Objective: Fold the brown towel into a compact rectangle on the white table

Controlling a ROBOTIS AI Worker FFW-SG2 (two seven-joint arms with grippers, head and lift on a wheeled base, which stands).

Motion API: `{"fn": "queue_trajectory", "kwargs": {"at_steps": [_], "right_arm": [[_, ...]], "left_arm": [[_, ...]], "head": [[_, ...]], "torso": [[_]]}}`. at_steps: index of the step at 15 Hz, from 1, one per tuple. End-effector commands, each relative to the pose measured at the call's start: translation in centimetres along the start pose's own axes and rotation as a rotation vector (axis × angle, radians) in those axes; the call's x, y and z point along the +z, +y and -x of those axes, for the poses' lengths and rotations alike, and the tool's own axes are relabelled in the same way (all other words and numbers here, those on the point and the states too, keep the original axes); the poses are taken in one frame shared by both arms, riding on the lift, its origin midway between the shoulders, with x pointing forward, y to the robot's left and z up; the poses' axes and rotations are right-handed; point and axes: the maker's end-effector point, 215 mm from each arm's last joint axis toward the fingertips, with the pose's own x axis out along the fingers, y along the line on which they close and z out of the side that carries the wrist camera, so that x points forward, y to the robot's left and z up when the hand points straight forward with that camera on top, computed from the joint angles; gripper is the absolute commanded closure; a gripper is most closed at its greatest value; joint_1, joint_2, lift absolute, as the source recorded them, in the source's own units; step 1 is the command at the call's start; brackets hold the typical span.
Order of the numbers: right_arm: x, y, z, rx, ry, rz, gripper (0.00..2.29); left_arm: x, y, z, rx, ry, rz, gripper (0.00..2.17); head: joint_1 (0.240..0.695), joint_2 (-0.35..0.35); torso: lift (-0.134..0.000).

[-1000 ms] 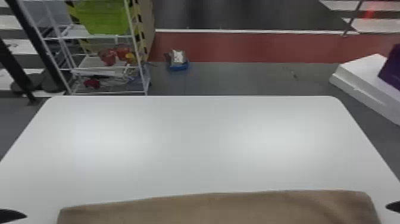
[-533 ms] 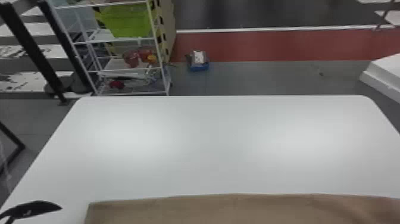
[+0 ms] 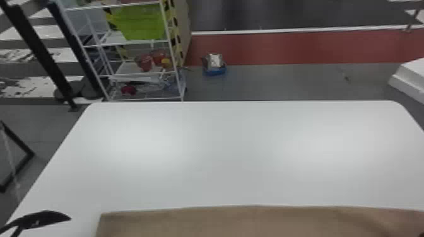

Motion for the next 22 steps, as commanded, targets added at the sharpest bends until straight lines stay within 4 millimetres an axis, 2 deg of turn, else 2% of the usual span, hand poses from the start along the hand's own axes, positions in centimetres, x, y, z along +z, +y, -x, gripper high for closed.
{"fn": "queue_trajectory", "kwargs": {"at_steps": [1,5,8,14,17,19,22], "right_arm": [[0.6,-0.6,0.7,-0.009,0.018,0.016,0.22],[-0.8,0.6,-0.1,0.033,0.114,0.048,0.22],[-1.1,0.4,0.1,0.034,0.13,0.051,0.22],[-2.1,1.1,-0.3,0.051,0.165,0.053,0.45],[-2.0,1.2,-0.3,0.06,0.167,0.067,0.74],[-2.1,1.4,0.0,0.07,0.171,0.072,1.02],[-2.7,2.0,0.6,0.075,0.178,0.062,1.06]], "left_arm": [[0.0,-0.3,0.0,-0.012,-0.001,0.001,0.15],[0.0,-0.3,-0.1,-0.015,-0.001,0.001,0.15],[0.0,-0.4,0.0,-0.016,-0.001,0.001,0.15],[0.0,-0.4,-0.3,-0.02,-0.007,0.003,0.15],[0.0,-0.5,-0.2,-0.02,-0.005,0.004,0.15],[0.0,-0.5,-0.2,-0.02,-0.005,0.004,0.15],[0.0,-0.4,-0.2,-0.019,-0.006,0.003,0.15]], "head": [[0.695,0.129],[0.695,0.119],[0.695,0.126],[0.695,0.111],[0.695,0.112],[0.695,0.115],[0.695,0.113]], "torso": [[-0.123],[-0.123],[-0.123],[-0.123],[-0.123],[-0.123],[-0.123]]}}
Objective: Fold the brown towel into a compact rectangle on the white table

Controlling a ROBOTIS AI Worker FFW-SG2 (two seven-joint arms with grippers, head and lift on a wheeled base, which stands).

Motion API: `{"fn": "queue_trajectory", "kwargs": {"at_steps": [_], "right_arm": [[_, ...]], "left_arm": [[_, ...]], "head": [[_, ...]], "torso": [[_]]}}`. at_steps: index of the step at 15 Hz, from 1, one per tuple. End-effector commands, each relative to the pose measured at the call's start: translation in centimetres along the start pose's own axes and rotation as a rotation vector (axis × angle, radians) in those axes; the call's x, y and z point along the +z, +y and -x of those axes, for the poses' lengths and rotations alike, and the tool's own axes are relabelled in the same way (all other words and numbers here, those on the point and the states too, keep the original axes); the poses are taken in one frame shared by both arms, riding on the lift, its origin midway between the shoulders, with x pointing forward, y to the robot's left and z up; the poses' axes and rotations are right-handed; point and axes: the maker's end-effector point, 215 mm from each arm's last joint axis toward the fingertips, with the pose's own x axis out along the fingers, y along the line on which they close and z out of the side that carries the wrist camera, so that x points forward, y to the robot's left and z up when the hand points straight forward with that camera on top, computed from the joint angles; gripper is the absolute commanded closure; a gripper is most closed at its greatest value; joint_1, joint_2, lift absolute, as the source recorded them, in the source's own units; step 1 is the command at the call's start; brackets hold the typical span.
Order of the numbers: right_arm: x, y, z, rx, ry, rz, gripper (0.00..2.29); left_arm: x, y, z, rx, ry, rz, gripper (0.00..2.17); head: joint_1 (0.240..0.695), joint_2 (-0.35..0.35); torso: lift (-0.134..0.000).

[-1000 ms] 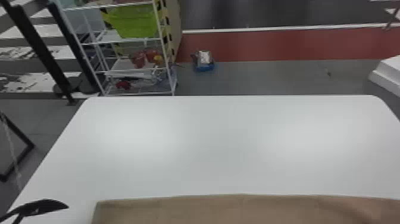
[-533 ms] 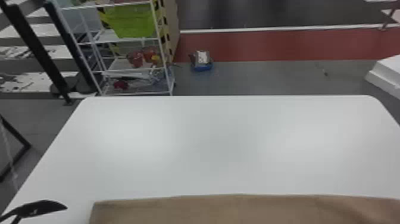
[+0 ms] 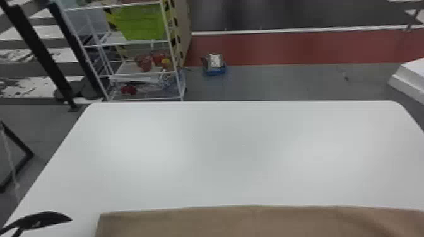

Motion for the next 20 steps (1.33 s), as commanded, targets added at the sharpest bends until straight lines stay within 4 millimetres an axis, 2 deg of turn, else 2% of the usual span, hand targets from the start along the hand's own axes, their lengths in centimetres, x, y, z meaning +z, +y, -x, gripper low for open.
{"fn": "queue_trajectory", "kwargs": {"at_steps": [1,6,9,12,15,19,20], "right_arm": [[-0.7,0.8,0.6,0.014,0.011,-0.005,1.06],[-0.7,0.7,2.8,-0.012,-0.009,-0.018,1.07],[-0.7,1.2,2.9,-0.003,-0.014,-0.021,1.06],[-0.9,2.1,2.1,0.021,-0.005,-0.025,1.03],[-1.2,1.8,2.6,0.009,0.002,-0.034,0.24],[-1.1,3.1,2.7,0.032,-0.006,-0.041,0.2],[-0.5,3.0,3.6,0.022,-0.047,-0.061,0.2]], "left_arm": [[0.0,-0.2,0.0,-0.011,0.0,0.0,0.15],[-0.1,-0.3,0.1,-0.011,0.003,0.002,0.15],[-0.1,-0.3,0.0,-0.01,0.003,0.002,0.15],[0.0,-0.3,0.0,-0.01,0.003,-0.001,0.15],[-0.1,-0.3,0.0,-0.009,0.003,0.002,0.15],[-0.1,-0.4,0.0,-0.01,0.003,0.002,0.15],[-0.1,-0.3,0.1,-0.01,0.005,0.001,0.15]], "head": [[0.695,0.109],[0.695,0.086],[0.695,0.072],[0.695,0.074],[0.695,0.086],[0.695,0.08],[0.695,0.084]], "torso": [[-0.123],[-0.123],[-0.123],[-0.123],[-0.123],[-0.123],[-0.123]]}}
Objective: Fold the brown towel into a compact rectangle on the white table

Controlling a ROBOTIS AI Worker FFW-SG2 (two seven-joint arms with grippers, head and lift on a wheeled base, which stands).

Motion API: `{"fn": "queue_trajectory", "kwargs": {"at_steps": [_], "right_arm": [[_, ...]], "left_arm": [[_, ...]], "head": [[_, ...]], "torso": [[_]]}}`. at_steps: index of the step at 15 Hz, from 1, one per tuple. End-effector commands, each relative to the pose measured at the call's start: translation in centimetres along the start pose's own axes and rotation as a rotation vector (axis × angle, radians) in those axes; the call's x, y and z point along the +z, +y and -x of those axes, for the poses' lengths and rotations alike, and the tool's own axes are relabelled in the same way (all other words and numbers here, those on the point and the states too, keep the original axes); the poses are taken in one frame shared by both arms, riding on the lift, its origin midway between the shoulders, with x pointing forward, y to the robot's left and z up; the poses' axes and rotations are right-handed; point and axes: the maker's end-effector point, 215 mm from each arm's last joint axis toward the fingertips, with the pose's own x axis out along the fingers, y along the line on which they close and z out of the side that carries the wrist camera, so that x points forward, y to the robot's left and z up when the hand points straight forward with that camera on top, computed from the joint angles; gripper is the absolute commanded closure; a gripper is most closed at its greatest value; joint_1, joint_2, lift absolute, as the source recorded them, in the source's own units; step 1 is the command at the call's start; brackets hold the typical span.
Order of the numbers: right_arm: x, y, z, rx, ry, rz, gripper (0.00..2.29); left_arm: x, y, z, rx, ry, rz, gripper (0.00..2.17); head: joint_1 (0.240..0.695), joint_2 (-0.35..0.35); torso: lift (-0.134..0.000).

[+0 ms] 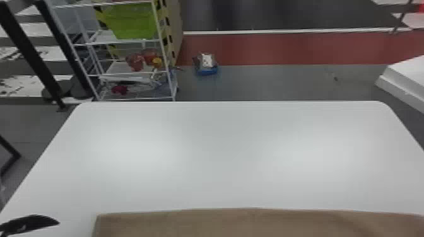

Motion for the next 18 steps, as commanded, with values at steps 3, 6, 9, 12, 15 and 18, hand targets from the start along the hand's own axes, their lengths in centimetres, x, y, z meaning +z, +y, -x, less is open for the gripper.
{"fn": "queue_trajectory", "kwargs": {"at_steps": [3,6,9,12,15,18], "right_arm": [[1.7,-2.4,2.9,-0.072,-0.13,-0.106,0.21],[2.0,-4.8,3.7,-0.126,-0.177,-0.158,0.21],[1.3,-5.5,1.8,-0.119,-0.151,-0.15,0.21],[0.5,-5.3,0.0,-0.097,-0.107,-0.126,0.21],[-0.3,-4.6,-1.4,-0.07,-0.065,-0.107,0.21],[-0.5,-4.6,-1.5,-0.067,-0.051,-0.101,0.21]], "left_arm": [[0.0,-0.2,0.0,-0.012,0.0,0.0,0.15],[0.1,-0.3,-0.1,-0.013,-0.003,0.001,0.15],[-0.1,-0.2,0.2,-0.007,0.0,0.003,0.15],[-0.1,-0.1,0.3,-0.005,0.001,0.001,0.15],[-0.1,-0.2,0.3,-0.008,0.0,0.002,0.15],[-0.2,-0.3,0.3,-0.01,0.002,0.003,0.15]], "head": [[0.695,0.088],[0.695,0.054],[0.695,0.018],[0.695,0.027],[0.695,0.042],[0.695,0.052]], "torso": [[-0.123],[-0.123],[-0.123],[-0.123],[-0.123],[-0.123]]}}
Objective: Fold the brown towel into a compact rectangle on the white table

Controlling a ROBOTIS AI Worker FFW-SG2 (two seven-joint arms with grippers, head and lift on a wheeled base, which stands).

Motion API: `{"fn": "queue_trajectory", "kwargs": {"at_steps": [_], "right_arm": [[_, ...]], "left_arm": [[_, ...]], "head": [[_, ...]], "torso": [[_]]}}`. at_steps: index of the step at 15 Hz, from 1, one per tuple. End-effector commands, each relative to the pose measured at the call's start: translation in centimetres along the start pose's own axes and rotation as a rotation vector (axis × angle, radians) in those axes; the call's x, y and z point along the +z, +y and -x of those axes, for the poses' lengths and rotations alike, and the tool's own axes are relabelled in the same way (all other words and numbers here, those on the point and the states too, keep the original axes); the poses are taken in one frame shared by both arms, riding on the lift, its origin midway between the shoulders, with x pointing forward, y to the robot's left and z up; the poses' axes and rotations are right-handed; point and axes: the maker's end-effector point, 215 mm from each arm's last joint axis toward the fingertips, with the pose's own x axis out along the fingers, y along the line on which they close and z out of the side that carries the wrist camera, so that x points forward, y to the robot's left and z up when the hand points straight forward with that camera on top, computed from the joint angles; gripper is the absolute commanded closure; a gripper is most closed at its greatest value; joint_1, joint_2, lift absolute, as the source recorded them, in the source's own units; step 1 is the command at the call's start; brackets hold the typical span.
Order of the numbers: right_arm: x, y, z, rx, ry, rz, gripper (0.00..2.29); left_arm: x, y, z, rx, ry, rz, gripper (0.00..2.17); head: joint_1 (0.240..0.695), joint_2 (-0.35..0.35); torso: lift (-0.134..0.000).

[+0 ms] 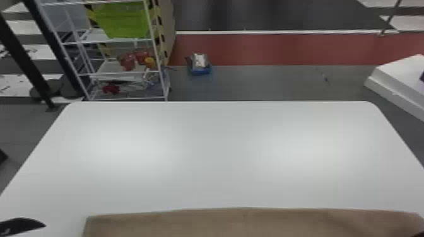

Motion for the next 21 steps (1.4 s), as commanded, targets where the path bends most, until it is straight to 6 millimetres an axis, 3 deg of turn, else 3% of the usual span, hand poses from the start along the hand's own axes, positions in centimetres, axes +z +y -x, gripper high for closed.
{"fn": "queue_trajectory", "kwargs": {"at_steps": [1,6,11,15,17,19,21], "right_arm": [[-0.3,0.1,0.0,0.007,0.013,0.011,0.21],[0.3,-0.7,1.0,-0.016,-0.03,-0.005,0.21],[-0.9,0.4,-1.1,0.028,0.003,0.013,0.21],[-0.9,0.4,-1.1,0.029,0.005,0.015,0.21],[0.0,-0.6,0.4,-0.006,-0.046,-0.003,0.21],[1.6,-2.9,4.0,-0.087,-0.167,-0.063,0.21],[2.0,-5.3,7.3,-0.168,-0.285,-0.123,0.21]], "left_arm": [[-0.1,-0.4,0.0,-0.017,0.002,0.001,0.15],[0.0,-0.2,-0.2,-0.016,0.0,-0.003,0.15],[0.1,-0.1,-0.5,-0.018,-0.002,-0.006,0.15],[-0.1,0.0,-0.3,-0.016,0.004,-0.007,0.15],[0.2,0.2,-0.2,-0.001,-0.004,-0.001,0.15],[0.1,0.4,-0.3,0.006,-0.011,0.019,0.15],[-0.1,1.3,0.0,0.043,-0.045,0.118,0.15]], "head": [[0.695,0.054],[0.695,0.045],[0.695,0.034],[0.695,0.051],[0.695,0.054],[0.695,0.041],[0.695,0.009]], "torso": [[-0.123],[-0.123],[-0.123],[-0.123],[-0.123],[-0.123],[-0.123]]}}
